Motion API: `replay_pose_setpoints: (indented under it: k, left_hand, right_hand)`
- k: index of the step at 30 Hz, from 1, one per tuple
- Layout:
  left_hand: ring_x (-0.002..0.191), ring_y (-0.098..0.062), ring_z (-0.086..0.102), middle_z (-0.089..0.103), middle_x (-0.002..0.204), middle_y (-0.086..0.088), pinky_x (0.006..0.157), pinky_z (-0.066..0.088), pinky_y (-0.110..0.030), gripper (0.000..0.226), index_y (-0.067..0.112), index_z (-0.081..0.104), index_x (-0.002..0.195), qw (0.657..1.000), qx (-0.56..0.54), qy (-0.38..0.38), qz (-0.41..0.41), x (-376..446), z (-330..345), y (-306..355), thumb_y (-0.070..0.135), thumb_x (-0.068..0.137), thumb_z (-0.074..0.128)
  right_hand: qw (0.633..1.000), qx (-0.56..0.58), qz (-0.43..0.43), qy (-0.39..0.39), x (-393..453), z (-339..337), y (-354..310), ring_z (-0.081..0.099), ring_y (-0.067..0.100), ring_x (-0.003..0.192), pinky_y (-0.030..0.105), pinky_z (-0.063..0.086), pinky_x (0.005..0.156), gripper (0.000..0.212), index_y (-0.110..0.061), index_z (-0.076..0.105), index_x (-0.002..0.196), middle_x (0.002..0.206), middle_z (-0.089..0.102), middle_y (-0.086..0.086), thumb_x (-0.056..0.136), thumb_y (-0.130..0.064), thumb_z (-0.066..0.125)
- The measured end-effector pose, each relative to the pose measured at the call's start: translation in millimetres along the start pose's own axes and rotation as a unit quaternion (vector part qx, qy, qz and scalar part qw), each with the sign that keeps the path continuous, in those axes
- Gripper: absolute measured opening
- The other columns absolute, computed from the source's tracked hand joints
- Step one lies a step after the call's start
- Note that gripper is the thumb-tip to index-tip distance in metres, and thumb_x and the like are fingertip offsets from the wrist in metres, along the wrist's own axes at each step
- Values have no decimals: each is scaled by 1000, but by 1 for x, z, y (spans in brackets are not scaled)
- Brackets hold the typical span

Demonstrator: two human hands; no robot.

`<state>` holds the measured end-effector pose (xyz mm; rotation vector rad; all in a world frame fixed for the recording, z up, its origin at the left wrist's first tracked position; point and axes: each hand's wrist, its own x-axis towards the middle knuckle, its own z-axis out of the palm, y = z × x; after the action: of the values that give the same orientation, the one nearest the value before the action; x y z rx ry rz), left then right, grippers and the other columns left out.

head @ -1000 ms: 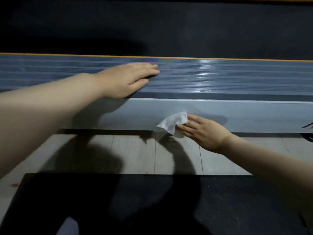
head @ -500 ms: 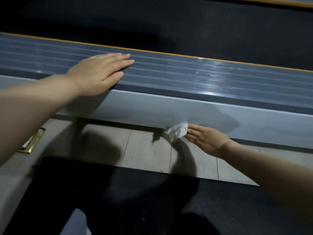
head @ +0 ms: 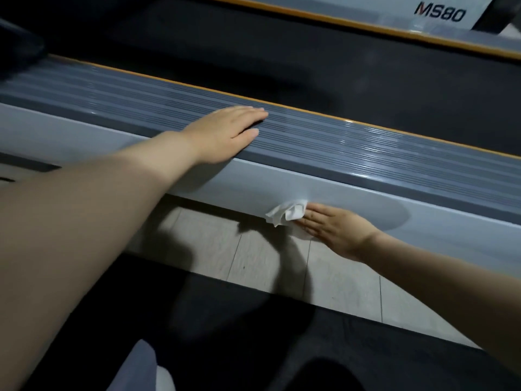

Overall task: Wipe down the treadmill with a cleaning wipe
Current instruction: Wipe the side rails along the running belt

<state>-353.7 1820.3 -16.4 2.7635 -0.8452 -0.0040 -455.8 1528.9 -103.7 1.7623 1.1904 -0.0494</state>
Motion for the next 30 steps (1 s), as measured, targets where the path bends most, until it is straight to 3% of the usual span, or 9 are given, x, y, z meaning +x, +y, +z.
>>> replay_pose_setpoints:
  k: [3, 6, 8, 11, 14, 17, 21, 27, 30]
  left_hand:
    - [148, -16, 22, 28, 161, -1, 121, 16, -34, 49, 17, 28, 154, 998, -12, 33, -52, -17, -5, -19, 31, 107, 30]
    - [150, -18, 18, 21, 163, -1, 120, 14, -39, 54, 19, 25, 155, 992, 44, 41, -114, -49, -13, -62, 42, 106, 27]
    - [151, -20, 15, 17, 164, -2, 121, 12, -39, 58, 19, 22, 157, 982, 54, 48, -175, -70, -20, -92, 46, 105, 24]
    - [152, -18, 11, 14, 165, -1, 121, 8, -38, 57, 20, 19, 157, 974, 50, 57, -214, -90, -23, -115, 45, 106, 21]
    - [152, -15, 7, 10, 165, 2, 120, 5, -36, 54, 22, 16, 158, 976, 37, 51, -209, -89, -24, -120, 42, 107, 20]
    - [152, -12, 2, 5, 165, 5, 120, 2, -34, 55, 24, 11, 158, 976, 27, 19, -214, -89, -29, -122, 43, 107, 18]
    - [152, -10, 0, 2, 165, 5, 120, -1, -31, 54, 23, 9, 158, 977, 9, 10, -212, -92, -31, -123, 42, 107, 16]
    - [151, -9, 3, 8, 165, 6, 119, -2, -27, 52, 23, 14, 158, 981, 15, 53, -187, -98, -23, -127, 38, 108, 17]
    - [151, -9, 5, 12, 165, 5, 121, -1, -29, 51, 23, 18, 157, 978, 10, 76, -192, -99, -18, -127, 37, 108, 17]
  right_hand:
    - [982, 48, 112, 144, 16, -24, 29, 4, 23, 148, 47, -19, 117, 59, -6, 16, 153, 160, 8, 9, 97, -24, 21]
    - [949, 93, 207, 217, 37, -43, 47, -2, 27, 150, 45, -2, 122, 64, -5, 7, 155, 163, 0, 13, 95, -23, 19]
    - [955, 88, 207, 196, 51, -43, 33, 8, 32, 150, 46, -2, 122, 64, -3, 12, 155, 163, 8, 15, 94, -23, 22]
    - [989, 53, 80, 110, 70, -38, 2, 43, 29, 137, 45, -12, 120, 60, 0, 45, 141, 146, 48, 12, 87, -18, 24]
    - [998, 8, -31, 60, 81, -36, 2, 16, 23, 149, 43, -22, 111, 55, -1, 23, 151, 160, 23, 6, 98, -15, 17]
    - [989, -1, 88, 123, 101, -67, 21, 31, 23, 145, 48, -16, 117, 57, -9, 28, 148, 154, 36, 4, 95, -28, 28]
    - [945, 73, 226, 224, 122, -100, 44, 12, 32, 149, 46, -3, 122, 64, -3, 8, 155, 162, 7, 16, 97, -28, 23]
    - [999, -18, -22, 26, 146, -85, 6, -6, 29, 150, 49, -31, 96, 56, 2, -8, 150, 163, -3, 11, 106, -23, 15]
    - [997, -28, 6, 73, 158, -99, 19, -2, 27, 151, 47, -27, 107, 59, -1, -1, 153, 163, 2, 10, 102, -27, 13]
